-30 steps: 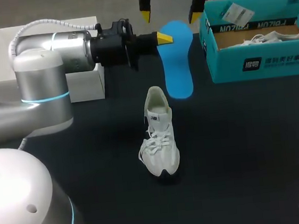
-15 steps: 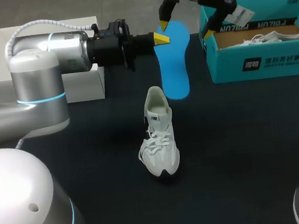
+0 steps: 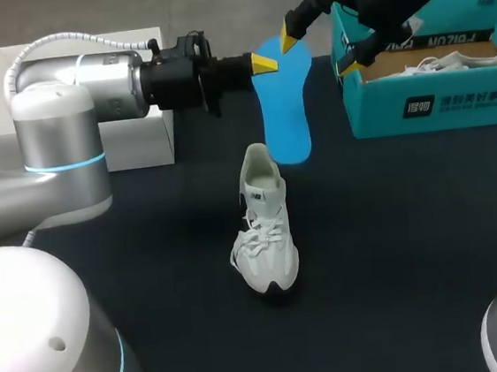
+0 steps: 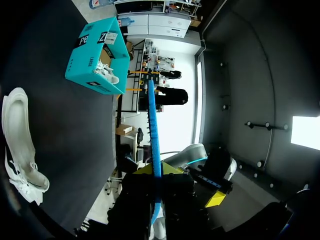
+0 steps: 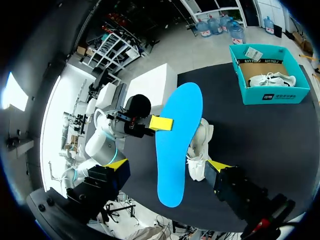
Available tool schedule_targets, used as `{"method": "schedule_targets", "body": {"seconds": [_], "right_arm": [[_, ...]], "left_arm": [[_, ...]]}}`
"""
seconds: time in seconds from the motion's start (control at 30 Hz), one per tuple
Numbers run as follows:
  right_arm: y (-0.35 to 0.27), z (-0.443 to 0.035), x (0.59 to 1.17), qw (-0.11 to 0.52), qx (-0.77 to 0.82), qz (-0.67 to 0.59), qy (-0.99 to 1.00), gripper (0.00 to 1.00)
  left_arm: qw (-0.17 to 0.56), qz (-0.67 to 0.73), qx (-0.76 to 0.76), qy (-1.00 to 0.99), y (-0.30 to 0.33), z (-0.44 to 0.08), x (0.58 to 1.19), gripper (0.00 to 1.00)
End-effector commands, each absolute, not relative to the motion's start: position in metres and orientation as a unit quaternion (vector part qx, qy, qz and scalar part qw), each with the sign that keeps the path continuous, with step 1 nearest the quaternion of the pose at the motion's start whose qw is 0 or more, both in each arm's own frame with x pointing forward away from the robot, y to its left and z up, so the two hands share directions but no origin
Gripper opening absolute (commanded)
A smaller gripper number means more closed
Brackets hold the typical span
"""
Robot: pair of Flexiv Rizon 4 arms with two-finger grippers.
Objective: Take the shoe out of the shoebox, open the shoe tongue, remove and reinsert the insole, then place the shoe into the shoebox
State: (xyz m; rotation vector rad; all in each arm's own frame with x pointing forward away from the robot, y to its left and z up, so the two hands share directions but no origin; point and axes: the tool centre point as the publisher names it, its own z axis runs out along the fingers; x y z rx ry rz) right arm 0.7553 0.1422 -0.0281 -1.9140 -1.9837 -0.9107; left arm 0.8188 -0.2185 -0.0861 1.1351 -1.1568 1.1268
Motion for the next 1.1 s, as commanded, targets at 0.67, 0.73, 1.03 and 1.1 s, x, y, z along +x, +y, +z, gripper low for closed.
{"method": "schedule_targets", "body": {"seconds": [0.67, 0.73, 1.03, 1.1], "right_arm": [[0.136, -0.043, 0.753, 0.237, -0.608, -0.383, -0.653, 1.00], [0.133, -0.045, 0.752, 0.244, -0.591, -0.425, -0.641, 1.00], [0.120, -0.059, 0.745, 0.294, -0.524, -0.529, -0.599, 1.00], [0.118, -0.062, 0.744, 0.299, -0.523, -0.533, -0.594, 1.00]], "left_arm": [[0.553, 0.474, 0.480, -0.488, -0.218, -0.085, 0.821, 0.00], [0.554, 0.474, 0.479, -0.488, -0.218, -0.084, 0.821, 0.00], [0.562, 0.484, 0.472, -0.477, -0.213, -0.079, 0.822, 0.00], [0.562, 0.485, 0.471, -0.477, -0.212, -0.078, 0.823, 0.00]]}}
